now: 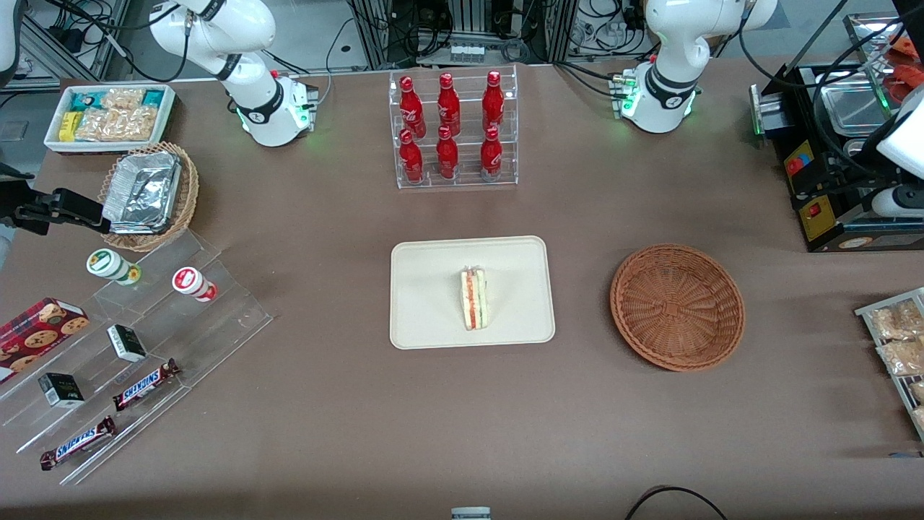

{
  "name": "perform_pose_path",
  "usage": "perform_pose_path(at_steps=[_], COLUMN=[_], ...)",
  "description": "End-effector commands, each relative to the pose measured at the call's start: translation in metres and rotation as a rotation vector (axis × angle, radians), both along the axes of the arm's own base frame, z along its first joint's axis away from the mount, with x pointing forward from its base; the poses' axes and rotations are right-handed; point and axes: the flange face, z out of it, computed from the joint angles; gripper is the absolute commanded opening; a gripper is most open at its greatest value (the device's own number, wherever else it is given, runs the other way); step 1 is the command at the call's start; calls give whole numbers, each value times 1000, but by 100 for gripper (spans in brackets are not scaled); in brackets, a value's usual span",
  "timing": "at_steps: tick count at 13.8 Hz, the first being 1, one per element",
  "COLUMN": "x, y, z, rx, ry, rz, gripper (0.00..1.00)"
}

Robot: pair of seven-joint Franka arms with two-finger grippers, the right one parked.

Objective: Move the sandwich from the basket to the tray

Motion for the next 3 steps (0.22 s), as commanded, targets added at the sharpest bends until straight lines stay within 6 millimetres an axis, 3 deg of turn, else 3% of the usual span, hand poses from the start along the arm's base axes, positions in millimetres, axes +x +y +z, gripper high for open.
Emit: perform_pose_path(at_steps=[1, 3], x=[15, 12], y=[0, 1], z=[11, 9], rx=[9, 11], ry=[-18, 9], rz=[-10, -15], gripper=[100, 100])
